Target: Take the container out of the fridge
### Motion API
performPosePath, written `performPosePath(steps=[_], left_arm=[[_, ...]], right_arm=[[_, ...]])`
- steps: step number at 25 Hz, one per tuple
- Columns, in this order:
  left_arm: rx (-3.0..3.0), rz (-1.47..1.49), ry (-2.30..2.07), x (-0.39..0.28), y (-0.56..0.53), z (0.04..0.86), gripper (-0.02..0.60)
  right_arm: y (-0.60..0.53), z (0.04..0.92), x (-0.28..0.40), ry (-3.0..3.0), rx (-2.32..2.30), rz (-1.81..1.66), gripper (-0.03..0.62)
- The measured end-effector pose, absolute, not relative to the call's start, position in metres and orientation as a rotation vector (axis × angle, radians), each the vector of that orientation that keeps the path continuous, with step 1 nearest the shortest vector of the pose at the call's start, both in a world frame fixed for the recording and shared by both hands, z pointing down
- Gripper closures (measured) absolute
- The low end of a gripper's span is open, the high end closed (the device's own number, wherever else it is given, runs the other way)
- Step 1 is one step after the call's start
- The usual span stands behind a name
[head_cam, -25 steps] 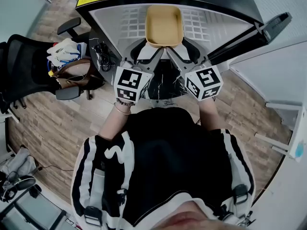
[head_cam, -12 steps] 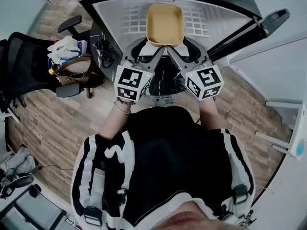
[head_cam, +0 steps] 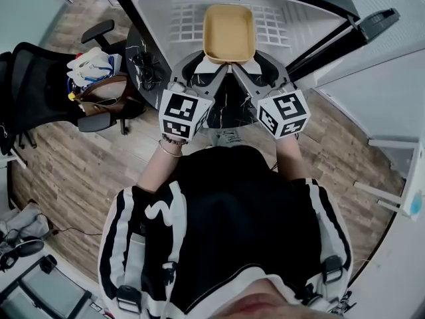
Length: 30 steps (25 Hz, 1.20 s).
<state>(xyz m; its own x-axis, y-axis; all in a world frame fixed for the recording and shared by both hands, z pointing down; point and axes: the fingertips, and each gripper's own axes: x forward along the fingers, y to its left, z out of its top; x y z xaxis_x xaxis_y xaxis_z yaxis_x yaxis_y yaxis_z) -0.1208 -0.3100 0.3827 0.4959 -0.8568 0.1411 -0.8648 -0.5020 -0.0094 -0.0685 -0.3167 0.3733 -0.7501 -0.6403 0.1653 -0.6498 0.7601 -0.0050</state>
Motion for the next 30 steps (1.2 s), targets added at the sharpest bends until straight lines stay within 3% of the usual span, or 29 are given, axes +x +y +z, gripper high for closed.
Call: performPosePath(steps=[30], left_arm=[[2.678, 0.220, -1.530, -0.116, -0.265, 0.384, 0.353]], right_arm=[[-0.271, 0.374, -0.064, -2.801, 1.039, 0.091, 0.367]])
